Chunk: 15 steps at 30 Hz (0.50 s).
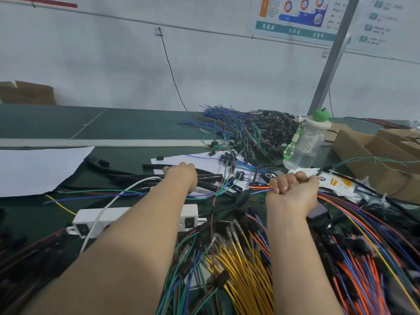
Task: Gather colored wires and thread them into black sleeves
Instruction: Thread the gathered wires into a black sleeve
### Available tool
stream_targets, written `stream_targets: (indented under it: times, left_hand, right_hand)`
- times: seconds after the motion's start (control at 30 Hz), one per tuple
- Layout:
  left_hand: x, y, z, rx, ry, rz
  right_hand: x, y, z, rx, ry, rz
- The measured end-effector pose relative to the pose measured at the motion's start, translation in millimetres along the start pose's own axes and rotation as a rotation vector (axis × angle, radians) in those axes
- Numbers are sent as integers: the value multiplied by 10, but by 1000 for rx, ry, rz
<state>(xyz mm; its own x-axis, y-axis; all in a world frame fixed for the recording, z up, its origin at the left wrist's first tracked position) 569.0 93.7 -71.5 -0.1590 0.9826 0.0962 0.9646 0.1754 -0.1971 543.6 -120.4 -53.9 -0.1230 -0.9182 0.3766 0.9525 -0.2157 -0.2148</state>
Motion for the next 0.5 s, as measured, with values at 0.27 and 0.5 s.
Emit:
stream_targets:
  times: [0.27,0.5]
  left_hand:
    - [-49,119,-8,6,52,45]
    - [35,29,-292,-338,-40,-67]
  right_hand:
    - [-22,38,-14,-22,-18,-7]
    - [-41,4,-23,-24,-29,-1]
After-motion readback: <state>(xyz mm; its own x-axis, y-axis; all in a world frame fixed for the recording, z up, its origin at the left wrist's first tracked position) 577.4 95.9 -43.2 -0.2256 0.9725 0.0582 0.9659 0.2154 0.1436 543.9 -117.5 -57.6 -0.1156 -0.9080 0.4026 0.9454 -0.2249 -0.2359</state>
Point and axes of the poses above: each hand's wrist, its own y-axis towards the middle knuckle, its own z-axis out of the palm, x = y × z, the point moved 4 cm from there along y, towards the middle knuckle, and after that the axes turned 6 degrees about z, right-handed, at the moved point
